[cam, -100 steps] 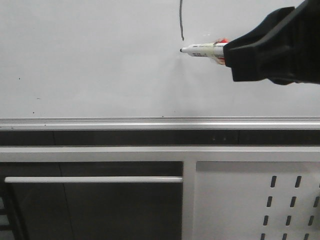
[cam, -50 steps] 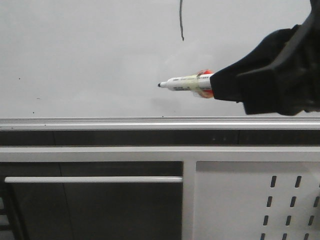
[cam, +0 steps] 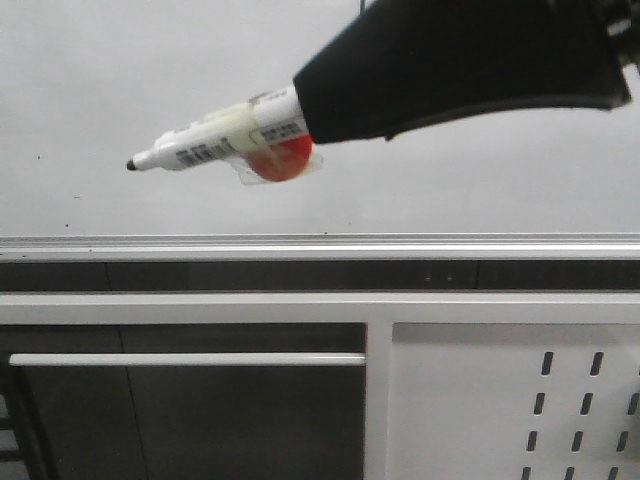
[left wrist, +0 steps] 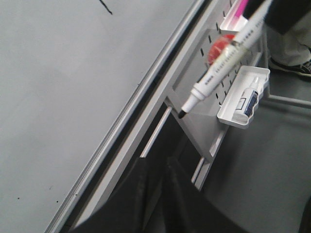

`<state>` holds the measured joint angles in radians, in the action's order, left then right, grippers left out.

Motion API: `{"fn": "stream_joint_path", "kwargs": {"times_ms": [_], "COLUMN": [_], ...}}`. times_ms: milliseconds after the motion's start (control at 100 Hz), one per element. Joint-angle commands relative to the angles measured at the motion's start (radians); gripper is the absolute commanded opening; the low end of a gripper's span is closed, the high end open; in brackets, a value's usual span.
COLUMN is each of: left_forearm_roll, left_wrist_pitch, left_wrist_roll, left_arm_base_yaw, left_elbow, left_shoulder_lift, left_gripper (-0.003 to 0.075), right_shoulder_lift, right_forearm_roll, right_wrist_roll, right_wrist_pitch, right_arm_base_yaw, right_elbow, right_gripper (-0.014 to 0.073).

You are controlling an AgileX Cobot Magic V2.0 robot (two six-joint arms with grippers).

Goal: Write number 1 on whiteboard

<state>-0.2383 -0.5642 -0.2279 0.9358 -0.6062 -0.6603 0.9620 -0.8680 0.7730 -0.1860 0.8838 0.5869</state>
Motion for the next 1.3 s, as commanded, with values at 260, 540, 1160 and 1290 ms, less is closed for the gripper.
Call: {"fn": "stream_joint_path", "kwargs": {"times_ms": [260, 540, 1160, 1290], "left_forearm_roll": [0.036, 0.036, -0.015, -0.015], "left_wrist_pitch": [0.079, 0.063, 0.085, 0.085], "left_wrist_roll": [-0.108, -0.282, -0.294, -0.291], "left_arm_base_yaw": [0.006, 0.006, 0.006, 0.006], "left_elbow": [-0.026, -0.026, -0.057, -0.057], "left_shoulder_lift": [-0.018, -0.027, -0.135, -0.159], "left_gripper": [0.0409, 0.0385, 0.0275, 0.0223], "right_shoulder_lift": [0.077, 0.218, 0.315, 0.315], "right_forearm_roll": [-0.018, -0.018, -0.018, -0.032], "right_wrist_roll": [0.007, 0.002, -0.010, -0.010], "right_wrist_pitch": [-0.112, -0.199, -0.276, -0.282], "right_arm_base_yaw": [-0.057, -0.057, -0.057, -0.057], "right_elbow": [0.132, 0.291, 0.419, 0.419], "right_gripper": [-0.0071, -0.0071, -0.0071, -0.0071]}}
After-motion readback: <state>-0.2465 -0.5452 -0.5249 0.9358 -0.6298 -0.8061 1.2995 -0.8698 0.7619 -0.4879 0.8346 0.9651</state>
